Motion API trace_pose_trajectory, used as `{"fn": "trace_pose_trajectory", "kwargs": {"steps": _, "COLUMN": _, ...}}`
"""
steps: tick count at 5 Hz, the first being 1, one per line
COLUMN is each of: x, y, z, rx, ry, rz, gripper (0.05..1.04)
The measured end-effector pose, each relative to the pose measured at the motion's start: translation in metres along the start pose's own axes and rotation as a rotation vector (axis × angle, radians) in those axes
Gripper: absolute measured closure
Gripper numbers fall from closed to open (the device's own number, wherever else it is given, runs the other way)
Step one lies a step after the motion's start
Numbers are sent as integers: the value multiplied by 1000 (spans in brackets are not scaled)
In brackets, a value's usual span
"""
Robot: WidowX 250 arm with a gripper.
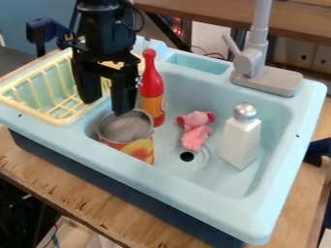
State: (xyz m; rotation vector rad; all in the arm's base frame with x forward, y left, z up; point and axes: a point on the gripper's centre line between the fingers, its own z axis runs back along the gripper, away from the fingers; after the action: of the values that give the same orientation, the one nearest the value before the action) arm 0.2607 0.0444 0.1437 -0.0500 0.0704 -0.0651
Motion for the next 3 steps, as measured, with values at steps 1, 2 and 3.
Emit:
{"fn": "trace_pose_trajectory", "kwargs": {"steps": 1, "x": 0, "y": -7, "z": -1, "rx": 19, "ry": -12, "rz": -13, "gripper": 83}}
{"fn": "trace_pose_trajectory", "kwargs": {"steps": 2, "x": -5, "y": -22, "z": -10, "rx": 46, "ry": 25, "rz": -48, "gripper": 83}}
{"fn": "trace_pose_trajectory", "kwargs": {"steps": 3, "x": -7, "y": -20, "z": -13, "rx": 62, "ry": 35, "rz": -29, "gripper": 83}}
